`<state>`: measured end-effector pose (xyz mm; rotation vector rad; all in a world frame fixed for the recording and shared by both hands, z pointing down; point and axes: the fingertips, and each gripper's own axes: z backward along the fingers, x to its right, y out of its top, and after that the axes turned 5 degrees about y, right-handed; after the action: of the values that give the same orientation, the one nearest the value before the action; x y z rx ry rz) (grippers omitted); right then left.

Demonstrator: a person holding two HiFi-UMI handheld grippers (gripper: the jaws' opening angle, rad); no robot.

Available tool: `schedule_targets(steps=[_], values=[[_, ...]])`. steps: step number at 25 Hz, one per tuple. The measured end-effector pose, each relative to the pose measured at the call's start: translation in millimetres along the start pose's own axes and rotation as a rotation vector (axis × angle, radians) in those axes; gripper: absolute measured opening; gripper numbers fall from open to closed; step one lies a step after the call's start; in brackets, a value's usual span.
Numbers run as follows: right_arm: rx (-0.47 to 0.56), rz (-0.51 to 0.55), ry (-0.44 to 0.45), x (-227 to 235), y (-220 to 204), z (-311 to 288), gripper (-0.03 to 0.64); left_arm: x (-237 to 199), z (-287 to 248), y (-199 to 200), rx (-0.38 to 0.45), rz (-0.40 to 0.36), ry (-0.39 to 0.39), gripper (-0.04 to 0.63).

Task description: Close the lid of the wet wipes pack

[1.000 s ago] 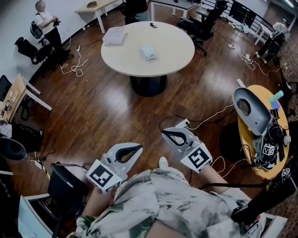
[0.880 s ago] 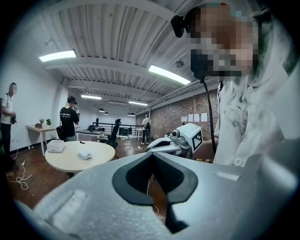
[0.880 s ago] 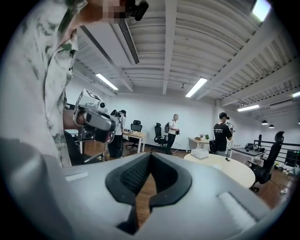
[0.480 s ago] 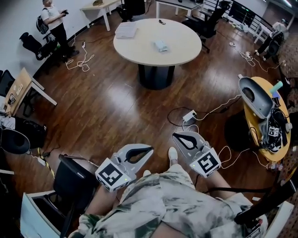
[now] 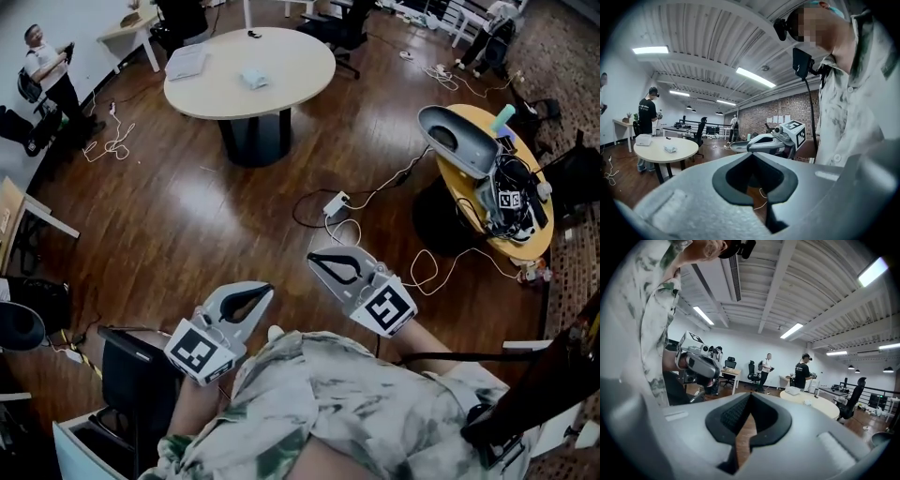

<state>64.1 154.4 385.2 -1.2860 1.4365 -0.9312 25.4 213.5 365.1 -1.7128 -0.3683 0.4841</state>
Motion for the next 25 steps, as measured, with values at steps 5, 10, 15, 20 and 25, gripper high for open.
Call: schedule_targets(steps=[5, 10, 15, 20, 25], values=[[0.001, 0.006, 0.02, -6.6, -4.8, 35.3, 0.005, 33.1, -17.4, 9.7, 0.016, 0.002, 0.012, 0.0], [0.004, -0.006, 0.047, -11.9, -16.8, 67.8, 0.005, 64.6, -38.5, 8.2, -0.004, 0.009, 0.008, 0.0], [0.011, 0.005, 0.06, -8.9, -27.0, 87.4, 0.005, 82.3, -52.3, 3.8, -0.02, 0.011, 0.007, 0.0], [0.033, 0.018, 0.084, -8.9, -23.2, 89.4, 0.005, 87.4, -55.9, 4.8, -0.029, 0.006, 0.015, 0.0], [0.05, 0.034, 0.086, -6.8, -19.3, 90.4, 0.005, 87.9, -57.6, 5.7, -0.03, -0.002, 0.018, 0.0]])
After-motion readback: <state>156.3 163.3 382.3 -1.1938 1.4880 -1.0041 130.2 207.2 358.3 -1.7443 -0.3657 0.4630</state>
